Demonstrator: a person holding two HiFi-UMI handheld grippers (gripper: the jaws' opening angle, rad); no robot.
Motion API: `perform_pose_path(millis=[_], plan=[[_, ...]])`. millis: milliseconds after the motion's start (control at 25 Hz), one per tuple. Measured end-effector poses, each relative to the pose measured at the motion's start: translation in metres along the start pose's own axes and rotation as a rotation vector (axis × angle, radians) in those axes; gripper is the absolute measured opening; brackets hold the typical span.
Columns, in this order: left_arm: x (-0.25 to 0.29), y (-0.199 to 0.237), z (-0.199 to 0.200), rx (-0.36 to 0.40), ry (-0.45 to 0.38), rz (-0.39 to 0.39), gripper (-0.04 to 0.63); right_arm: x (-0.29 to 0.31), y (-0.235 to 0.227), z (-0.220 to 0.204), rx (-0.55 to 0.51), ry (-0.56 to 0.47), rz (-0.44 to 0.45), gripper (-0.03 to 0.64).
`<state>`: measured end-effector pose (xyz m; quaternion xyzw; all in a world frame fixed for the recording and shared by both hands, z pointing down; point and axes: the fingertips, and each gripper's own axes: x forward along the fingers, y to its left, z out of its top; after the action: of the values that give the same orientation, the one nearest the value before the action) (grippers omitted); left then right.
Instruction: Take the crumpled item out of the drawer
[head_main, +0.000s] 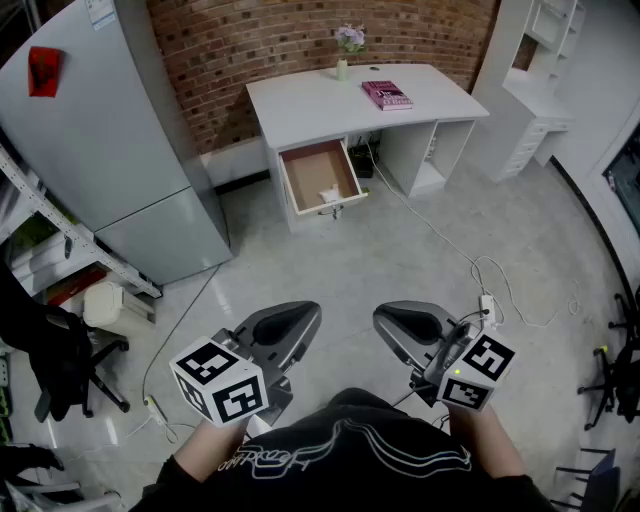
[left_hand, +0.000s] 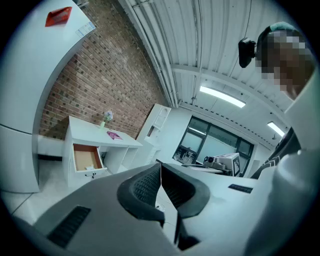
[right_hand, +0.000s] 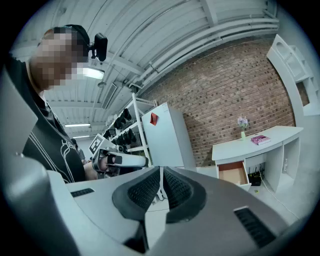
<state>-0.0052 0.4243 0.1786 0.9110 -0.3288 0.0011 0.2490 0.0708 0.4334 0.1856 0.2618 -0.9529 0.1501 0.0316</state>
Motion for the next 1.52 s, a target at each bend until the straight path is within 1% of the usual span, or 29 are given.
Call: perform_pose_path(millis=[160, 280, 400, 560, 720, 880, 1040, 1160, 1320, 1520], plan=[[-0.01, 0.009, -0.002, -0.015, -0.008, 0.014, 0.023, 0.005, 0.005, -0.005, 0.005, 0.014, -0.002, 0.054], [-0.015, 0.01, -0.001, -0.01, -0.006, 0.017, 0.023, 0.01, 0.002, -0.011, 0.016, 0.032, -0.013, 0.054], [-0.018, 0.021, 0.002, 0.001, -0.008, 0.034, 0.023, 0.023, -0.007, -0.012, 0.011, 0.043, -0.026, 0.054], [-0.014, 0.041, 0.011, -0.003, -0.019, 0.054, 0.023, 0.039, -0.02, -0.006, 0.04, 0.021, 0.0, 0.054], [-0.002, 0.063, 0.022, 0.01, -0.008, 0.05, 0.023, 0.061, -0.045, 0.001, 0.044, 0.017, -0.003, 0.054], [0.024, 0.099, 0.033, -0.003, 0.008, 0.059, 0.023, 0.086, -0.085, 0.007, 0.062, 0.004, -0.01, 0.054], [0.061, 0.142, 0.052, -0.021, 0.037, 0.059, 0.023, 0.118, -0.134, 0.012, 0.091, 0.022, -0.009, 0.055], [0.092, 0.179, 0.066, -0.038, 0.053, 0.052, 0.023, 0.145, -0.173, 0.016, 0.12, 0.043, -0.004, 0.055], [0.138, 0.231, 0.085, -0.066, 0.088, 0.065, 0.023, 0.183, -0.233, 0.026, 0.144, 0.061, 0.0, 0.055], [0.184, 0.284, 0.11, -0.056, 0.11, 0.068, 0.023, 0.224, -0.295, 0.042, 0.165, 0.065, 0.016, 0.055]])
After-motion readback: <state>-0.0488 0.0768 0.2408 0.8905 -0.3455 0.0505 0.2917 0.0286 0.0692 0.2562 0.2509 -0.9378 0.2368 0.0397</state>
